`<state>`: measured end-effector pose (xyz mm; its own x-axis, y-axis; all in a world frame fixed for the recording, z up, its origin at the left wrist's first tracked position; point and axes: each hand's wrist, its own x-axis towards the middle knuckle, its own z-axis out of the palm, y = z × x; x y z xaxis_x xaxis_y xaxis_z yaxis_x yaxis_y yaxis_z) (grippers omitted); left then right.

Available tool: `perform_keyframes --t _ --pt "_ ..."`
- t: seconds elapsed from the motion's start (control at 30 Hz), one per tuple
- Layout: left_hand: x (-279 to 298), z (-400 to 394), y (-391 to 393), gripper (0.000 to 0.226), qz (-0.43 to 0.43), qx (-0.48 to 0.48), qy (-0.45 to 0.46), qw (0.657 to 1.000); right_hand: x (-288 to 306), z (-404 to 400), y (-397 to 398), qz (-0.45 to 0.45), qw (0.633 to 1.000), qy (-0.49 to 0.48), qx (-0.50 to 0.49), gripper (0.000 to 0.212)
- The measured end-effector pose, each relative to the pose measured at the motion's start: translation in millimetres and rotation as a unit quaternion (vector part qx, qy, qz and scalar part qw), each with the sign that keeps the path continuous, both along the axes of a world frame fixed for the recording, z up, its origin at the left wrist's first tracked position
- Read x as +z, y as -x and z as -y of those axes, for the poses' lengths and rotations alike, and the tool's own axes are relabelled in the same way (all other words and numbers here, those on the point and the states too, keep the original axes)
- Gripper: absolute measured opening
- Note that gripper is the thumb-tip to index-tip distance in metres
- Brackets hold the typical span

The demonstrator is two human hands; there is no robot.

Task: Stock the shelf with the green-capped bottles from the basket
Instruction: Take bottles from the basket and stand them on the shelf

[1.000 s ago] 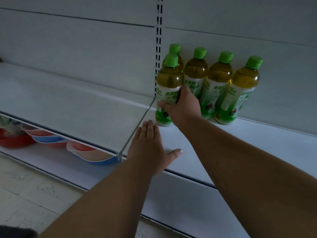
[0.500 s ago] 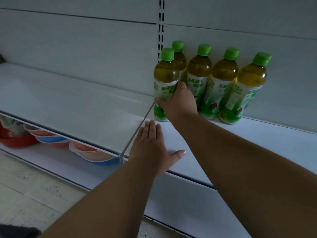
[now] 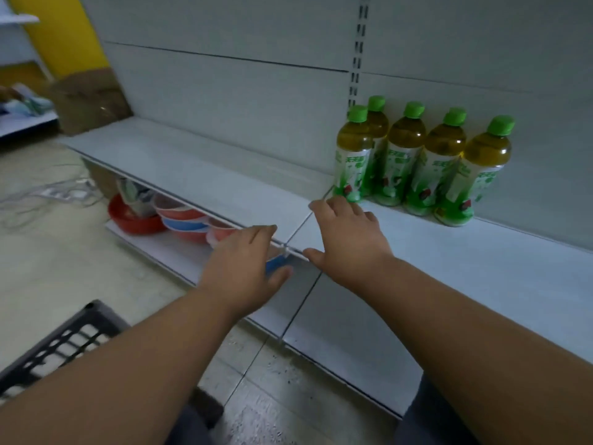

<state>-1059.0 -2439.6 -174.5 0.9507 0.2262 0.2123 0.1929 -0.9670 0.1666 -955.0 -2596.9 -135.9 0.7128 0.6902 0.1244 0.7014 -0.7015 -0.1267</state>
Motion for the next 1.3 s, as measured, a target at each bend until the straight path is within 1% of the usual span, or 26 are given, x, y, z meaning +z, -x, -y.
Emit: perform_keyframes --t 0.07,0.13,0.2,0.3,0.43,0.57,0.7,0.8,0.87,1.0,1.1,1.2,1.3 --pt "8 -16 47 0.073 -0.01 0.037 -0.024 0.999 7 -22 32 0.024 0.998 0.011 0.065 0.066" --pt "13 -30 93 0.077 -0.019 0.086 -0.049 0.995 13 -47 67 0.047 0.991 0.011 0.128 0.063" --pt "20 -39 140 0.079 -0.028 0.146 -0.059 0.987 17 -73 104 0.05 0.981 0.005 0.187 0.063" --pt "28 -42 212 0.083 -0.054 0.232 -0.048 0.97 19 -108 160 0.045 0.962 0.002 0.269 0.062" --pt "30 -42 303 0.083 -0.059 0.33 -0.036 0.941 17 -144 235 0.015 0.937 0.007 0.349 0.062" --pt "16 -37 364 0.083 -0.071 0.423 -0.002 0.903 1 -166 288 0.011 0.907 0.021 0.421 0.06" --pt "-4 -40 395 0.08 -0.077 0.478 0.031 0.874 -23 -180 315 -0.014 0.89 0.033 0.454 0.065" --pt "-31 -47 408 0.08 -0.074 0.506 0.073 0.856 -50 -200 331 -0.016 0.867 0.07 0.494 0.066" --pt "-56 -53 411 0.079 -0.076 0.513 0.098 0.849 -70 -218 338 -0.019 0.855 0.093 0.509 0.066" --pt "-120 -68 414 0.072 -0.064 0.537 0.14 0.829 -128 -251 343 -0.059 0.844 0.137 0.515 0.062" --pt "-167 -76 409 0.075 -0.102 0.548 0.176 0.811 -179 -271 337 -0.074 0.833 0.189 0.514 0.064" --pt "-207 -82 405 0.081 -0.137 0.55 0.194 0.801 -220 -292 327 -0.054 0.796 0.255 0.546 0.067" --pt "-226 -84 403 0.092 -0.141 0.555 0.19 0.798 -252 -316 323 -0.007 0.728 0.329 0.601 0.068"
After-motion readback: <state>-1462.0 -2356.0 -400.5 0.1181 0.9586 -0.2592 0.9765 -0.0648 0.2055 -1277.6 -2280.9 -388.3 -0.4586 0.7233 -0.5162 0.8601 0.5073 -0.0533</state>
